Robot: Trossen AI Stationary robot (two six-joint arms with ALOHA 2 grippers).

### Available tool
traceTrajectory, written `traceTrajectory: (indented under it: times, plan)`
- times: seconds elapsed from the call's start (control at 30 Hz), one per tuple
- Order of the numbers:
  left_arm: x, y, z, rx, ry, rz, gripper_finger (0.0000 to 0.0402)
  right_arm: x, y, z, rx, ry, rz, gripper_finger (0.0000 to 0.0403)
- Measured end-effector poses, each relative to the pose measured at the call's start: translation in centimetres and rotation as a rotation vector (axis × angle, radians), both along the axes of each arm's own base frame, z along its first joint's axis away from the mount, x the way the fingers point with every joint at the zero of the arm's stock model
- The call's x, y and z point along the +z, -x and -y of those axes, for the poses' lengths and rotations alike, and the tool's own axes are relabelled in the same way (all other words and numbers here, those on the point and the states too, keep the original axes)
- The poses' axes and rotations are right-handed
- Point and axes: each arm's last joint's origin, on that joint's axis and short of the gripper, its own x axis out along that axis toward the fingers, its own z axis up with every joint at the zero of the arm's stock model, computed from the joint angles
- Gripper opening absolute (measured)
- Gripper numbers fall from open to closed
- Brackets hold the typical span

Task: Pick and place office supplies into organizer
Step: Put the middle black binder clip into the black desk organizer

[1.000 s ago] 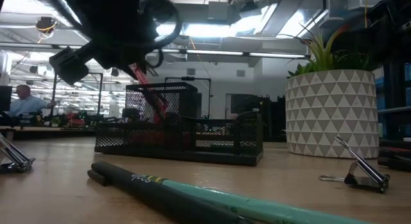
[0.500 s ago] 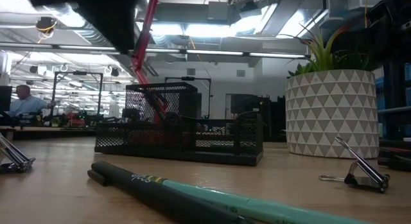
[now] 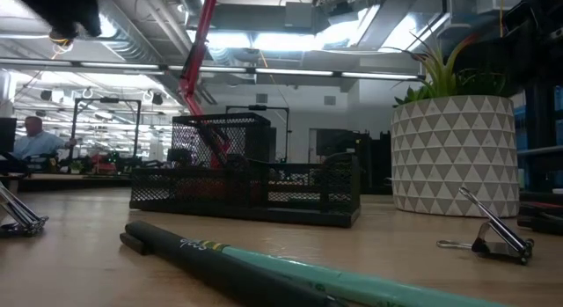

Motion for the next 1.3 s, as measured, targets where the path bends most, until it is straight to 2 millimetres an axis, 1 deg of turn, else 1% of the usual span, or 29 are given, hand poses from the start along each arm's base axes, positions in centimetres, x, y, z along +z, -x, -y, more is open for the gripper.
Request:
traceTrajectory:
  times: [0.13,0.23,0.33,0.43,0.63,0.8,0.93,1.13,1.3]
  plan:
    - [-2.8,0.8,0.9,-0.035,0.010,0.042,0.0077,0.0,0.0,0.0,0.000,0.001,0.000,0.0132]
    - [-4.3,1.1,1.1,-0.046,0.016,0.075,0.0077,0.0,0.0,0.0,-0.001,0.003,0.000,0.0132]
    - [-5.2,1.4,1.2,-0.038,0.027,0.083,0.0077,0.0,0.0,0.0,0.000,0.003,0.000,0.0132]
    - [-5.8,1.8,1.2,-0.045,0.061,0.043,0.0077,0.0,0.0,0.0,0.000,0.005,0.000,0.0132]
    - [-7.4,2.1,1.6,-0.148,0.092,0.021,0.0077,0.0,0.0,0.0,-0.001,0.005,0.000,0.0132]
    - [-8.4,2.3,1.5,-0.227,0.087,-0.017,0.0077,0.0,0.0,0.0,-0.001,0.005,0.000,0.0132]
    - [-8.8,2.5,1.3,-0.235,0.082,-0.033,0.0077,0.0,0.0,0.0,0.000,0.005,-0.001,0.0132]
    - [-8.8,2.4,1.1,-0.252,0.045,-0.025,0.0077,0.0,0.0,0.0,-0.001,0.005,-0.001,0.0132]
    - [-9.0,2.2,0.9,-0.244,0.049,-0.035,0.0077,0.0,0.0,0.0,-0.001,0.005,-0.001,0.0132]
